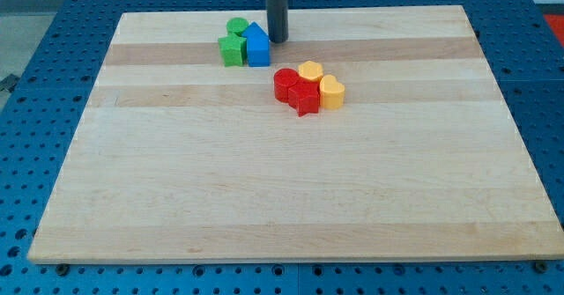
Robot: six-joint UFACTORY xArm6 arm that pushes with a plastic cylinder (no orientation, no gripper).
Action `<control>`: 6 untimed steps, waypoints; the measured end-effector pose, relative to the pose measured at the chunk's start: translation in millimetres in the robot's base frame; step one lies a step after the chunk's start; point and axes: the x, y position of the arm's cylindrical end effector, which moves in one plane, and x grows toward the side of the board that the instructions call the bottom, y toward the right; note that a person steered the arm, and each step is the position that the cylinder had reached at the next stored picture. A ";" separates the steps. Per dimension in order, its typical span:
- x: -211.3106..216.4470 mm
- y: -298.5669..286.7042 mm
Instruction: Put your hand vertically above the red circle
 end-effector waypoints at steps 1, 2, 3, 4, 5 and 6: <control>0.0 33.9; 1.5 76.7; 20.7 84.8; 32.5 78.8; 43.9 58.6; 51.4 30.5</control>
